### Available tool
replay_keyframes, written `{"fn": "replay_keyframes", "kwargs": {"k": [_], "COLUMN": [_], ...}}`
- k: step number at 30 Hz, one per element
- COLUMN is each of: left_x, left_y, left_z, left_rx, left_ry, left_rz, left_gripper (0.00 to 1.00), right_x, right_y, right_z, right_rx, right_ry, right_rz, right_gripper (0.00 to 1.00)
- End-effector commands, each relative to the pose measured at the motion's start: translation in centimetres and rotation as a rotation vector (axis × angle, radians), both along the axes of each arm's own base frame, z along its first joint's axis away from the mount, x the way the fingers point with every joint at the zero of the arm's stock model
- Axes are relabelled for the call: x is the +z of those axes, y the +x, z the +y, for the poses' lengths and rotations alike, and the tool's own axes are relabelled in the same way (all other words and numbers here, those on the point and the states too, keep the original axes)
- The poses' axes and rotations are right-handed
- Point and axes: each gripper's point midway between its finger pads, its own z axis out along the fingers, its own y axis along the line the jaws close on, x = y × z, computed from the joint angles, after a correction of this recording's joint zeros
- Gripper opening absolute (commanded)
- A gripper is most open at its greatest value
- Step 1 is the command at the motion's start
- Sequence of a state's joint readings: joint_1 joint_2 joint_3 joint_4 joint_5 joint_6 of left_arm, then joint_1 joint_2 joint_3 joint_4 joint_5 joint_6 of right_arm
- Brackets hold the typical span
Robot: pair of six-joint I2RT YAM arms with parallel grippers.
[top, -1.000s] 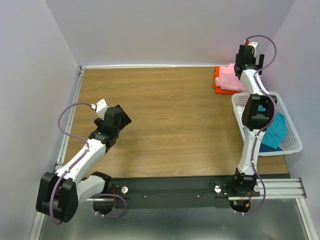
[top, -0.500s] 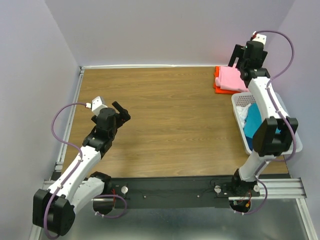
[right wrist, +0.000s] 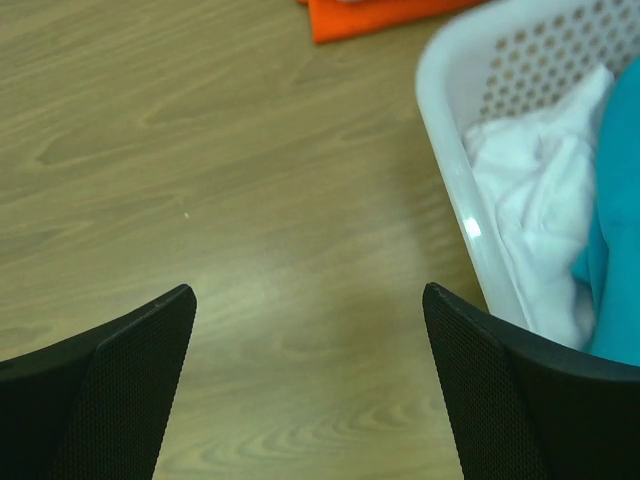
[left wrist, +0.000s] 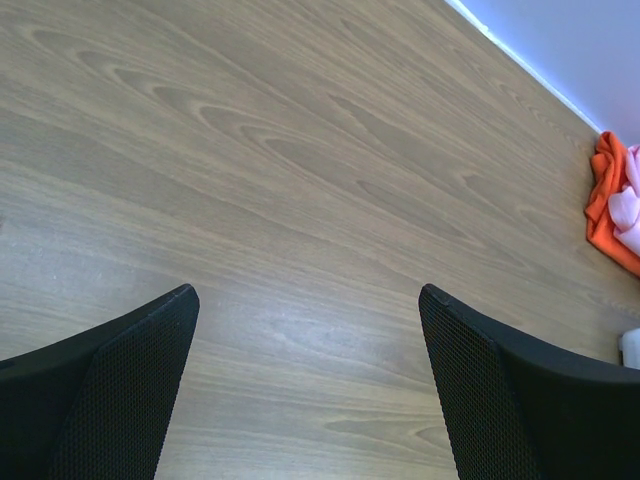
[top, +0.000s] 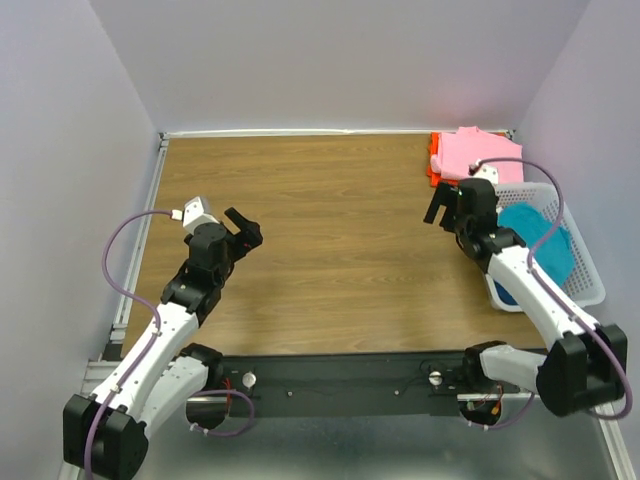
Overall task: Fold and stack the t-shirts
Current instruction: Reset both grippers
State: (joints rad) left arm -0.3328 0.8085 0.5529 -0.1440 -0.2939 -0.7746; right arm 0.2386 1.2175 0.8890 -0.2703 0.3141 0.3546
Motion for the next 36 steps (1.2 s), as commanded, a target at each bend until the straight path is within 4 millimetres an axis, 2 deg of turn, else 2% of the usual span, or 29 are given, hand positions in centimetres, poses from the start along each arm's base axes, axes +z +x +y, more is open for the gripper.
{"fn": "replay_keyframes", "kwargs": {"k": [1,3,4,6,14,18,27,36], "left_x": [-0.9,-1.3,-1.3,-1.6,-0.6,0.2,0.8,0.5], "left_y": [0.0,0.0,0.0,-0.1,-0.4,-0.7,-1.2,-1.2], "left_z": [0.5,0.8,0.8,1.1,1.4,1.5,2.5,2.8], "left_rx": [0.032,0.043,0.049,0.064,0.082,0.085,0.137,0.15], "left_ry": [-0.004,0.009,0.013,0.019,0.004,-0.011,-0.019,-0.011], "left_rz": [0.025,0.043,0.052,0.065,0.041,0.016,-0.014,-0.012], "left_gripper": [0.98,0.98,0.98,0.98,0.98,0.98,0.98,0.98], "right_x": [-1.1,-1.6,-2.8,-3.2,-0.1,0.7,1.1,0.9], "right_y": [-2.6,-3.8,-4.6,-5.4,-7.1,-7.3,-7.2,-7.1], "right_z": [-0.5,-0.7,-0.7,0.4,0.9,0.7,0.5,1.1], "right_rx": [-0.051,-0.069,-0.069,-0.051,-0.012,-0.019,-0.053,-0.016], "right_ry": [0.069,0.092,0.109,0.191,0.281,0.29,0.319,0.329], "right_rz": [-0.034,-0.042,-0.023,-0.03,-0.18,-0.212,-0.238,-0.233], "right_gripper": [1.0,1.0,1.0,1.0,1.0,1.0,1.0,1.0]}}
